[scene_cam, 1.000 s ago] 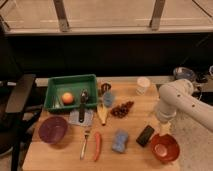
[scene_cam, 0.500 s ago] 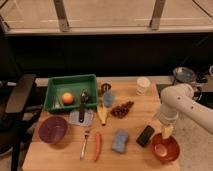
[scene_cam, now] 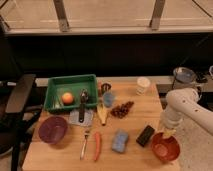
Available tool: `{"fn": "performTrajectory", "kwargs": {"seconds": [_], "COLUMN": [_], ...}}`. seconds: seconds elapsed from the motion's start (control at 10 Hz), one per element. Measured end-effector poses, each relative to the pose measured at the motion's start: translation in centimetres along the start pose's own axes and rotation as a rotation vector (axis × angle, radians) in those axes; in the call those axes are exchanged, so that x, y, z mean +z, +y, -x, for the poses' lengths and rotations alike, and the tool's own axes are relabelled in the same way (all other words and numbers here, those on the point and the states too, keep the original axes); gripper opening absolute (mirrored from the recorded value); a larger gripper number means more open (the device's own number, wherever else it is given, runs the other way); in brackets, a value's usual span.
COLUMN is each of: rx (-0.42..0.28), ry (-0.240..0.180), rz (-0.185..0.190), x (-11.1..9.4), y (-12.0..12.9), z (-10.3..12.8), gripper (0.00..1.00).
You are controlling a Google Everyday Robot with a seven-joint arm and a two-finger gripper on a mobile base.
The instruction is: Stack bowls on top of each other
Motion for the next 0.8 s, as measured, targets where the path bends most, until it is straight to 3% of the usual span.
{"fn": "performTrajectory", "kwargs": {"seconds": [0.2, 0.3, 0.7, 0.8], "rx": [-0.004, -0.005, -0.051, -0.092], "ry": [-0.002, 0.002, 0.020, 0.029], "rz": [-0.014, -0.032, -0.104, -0.121], "x": [-0.7, -1.8, -7.9, -9.6], "y": [0.4, 0.3, -1.2, -2.1], "z": [0.2, 0.4, 2.5, 4.4], "gripper": [0.05, 0.00, 0.00, 0.00]}}
